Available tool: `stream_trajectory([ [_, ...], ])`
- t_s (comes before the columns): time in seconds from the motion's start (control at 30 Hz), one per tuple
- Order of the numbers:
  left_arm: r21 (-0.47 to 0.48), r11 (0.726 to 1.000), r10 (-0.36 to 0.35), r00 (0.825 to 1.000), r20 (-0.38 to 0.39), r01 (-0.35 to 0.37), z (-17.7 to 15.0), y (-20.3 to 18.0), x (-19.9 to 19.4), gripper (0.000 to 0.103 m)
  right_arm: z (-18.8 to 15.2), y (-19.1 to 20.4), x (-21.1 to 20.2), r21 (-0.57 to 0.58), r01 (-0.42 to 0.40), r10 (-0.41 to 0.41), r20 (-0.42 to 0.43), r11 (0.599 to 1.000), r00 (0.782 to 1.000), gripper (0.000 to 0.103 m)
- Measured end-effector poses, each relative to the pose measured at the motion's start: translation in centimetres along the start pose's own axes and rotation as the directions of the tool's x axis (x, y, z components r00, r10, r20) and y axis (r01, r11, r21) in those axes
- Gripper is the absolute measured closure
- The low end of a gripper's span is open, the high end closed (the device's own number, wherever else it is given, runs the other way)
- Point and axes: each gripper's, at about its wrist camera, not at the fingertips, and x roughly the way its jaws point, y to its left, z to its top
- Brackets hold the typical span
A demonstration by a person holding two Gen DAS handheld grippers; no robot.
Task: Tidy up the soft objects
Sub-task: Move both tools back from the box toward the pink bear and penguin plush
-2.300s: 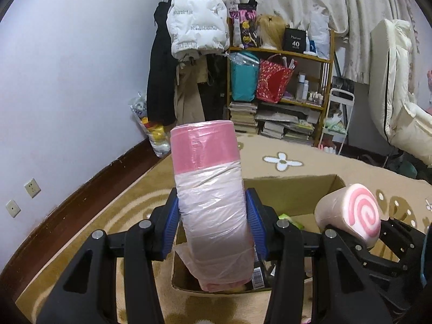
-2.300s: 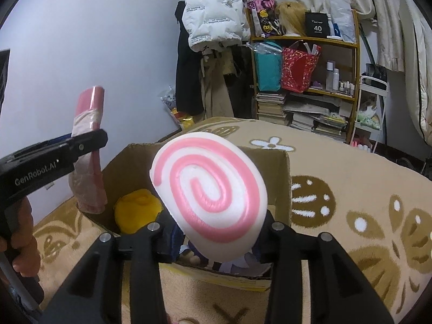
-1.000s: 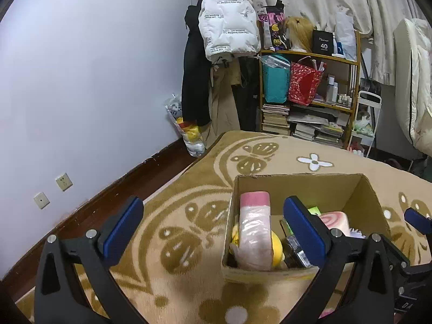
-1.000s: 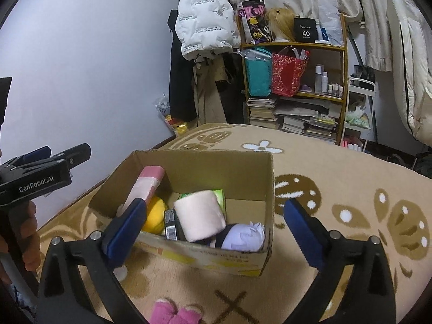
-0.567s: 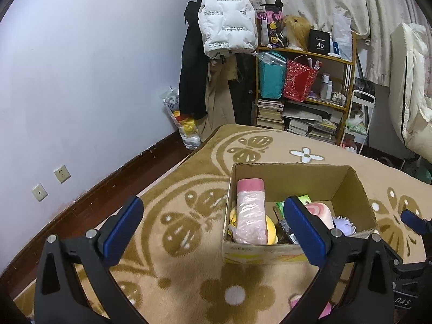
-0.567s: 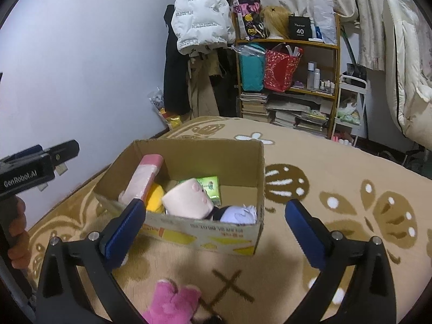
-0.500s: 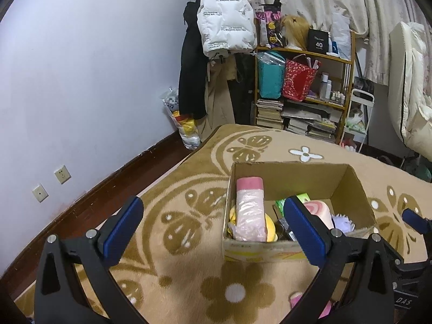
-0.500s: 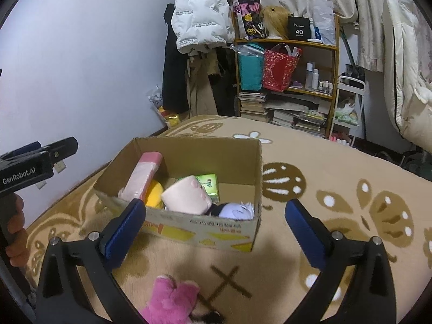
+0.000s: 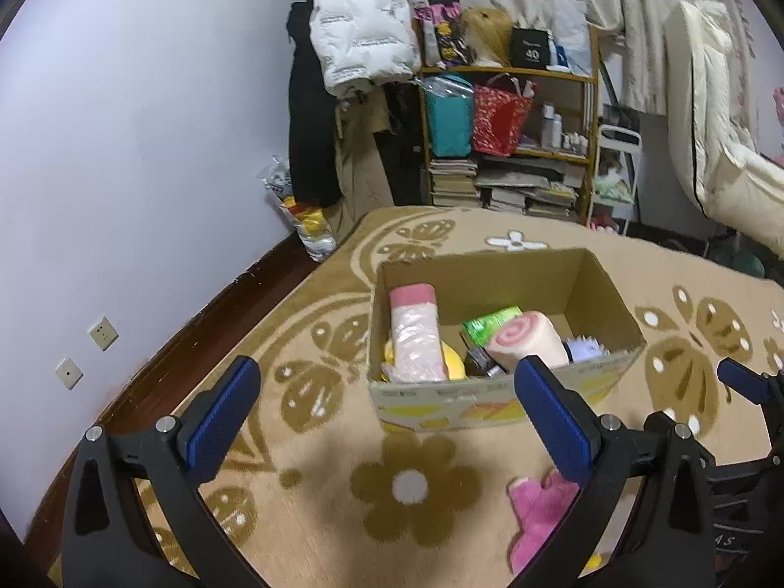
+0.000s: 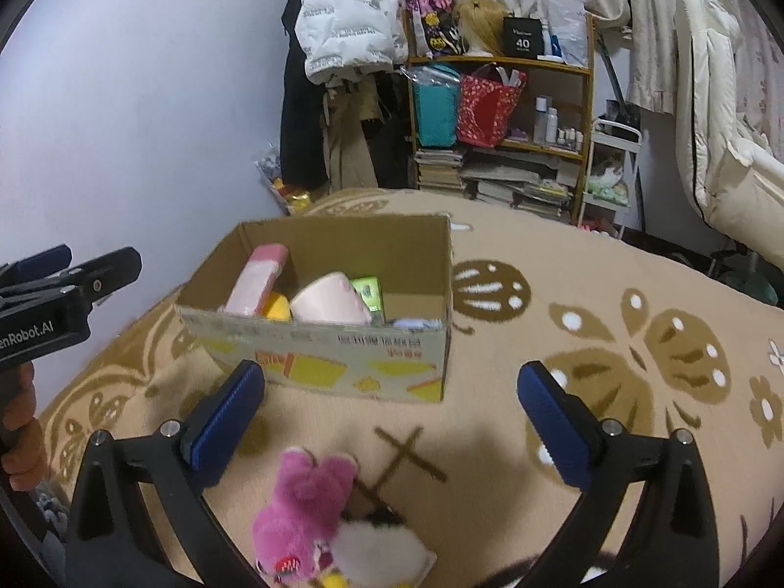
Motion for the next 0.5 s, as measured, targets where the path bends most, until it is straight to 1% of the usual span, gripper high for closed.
stream_trajectory([
  [0.13,0.025,0.999,-0.023,0.999,-0.036,0.023,-0.7,-0.8,0.2,0.001,-1.0,0.0,-0.4,0.036,-0.007,0.008,-0.027,0.999,1.000,0.000],
  [0.3,0.040,0.998,-0.050,0.994,-0.094,0.054,-1.4,-1.3,0.9,0.001,-2.1,0.1,-0.8,0.029,0.027,-0.025,-0.049,0.999,0.998,0.000],
  [0.4,0.027,0.997,-0.067,0.990,-0.127,0.071,-1.8,-1.3,1.5,0.001,-2.7,0.0,-0.6,0.038,0.018,-0.015,-0.082,0.999,0.996,0.000],
  [0.5,0.016,0.997,-0.076,0.985,-0.157,0.080,-2.1,-1.3,2.1,0.001,-3.3,0.2,-0.5,0.025,0.026,-0.024,-0.105,0.999,0.994,0.000],
])
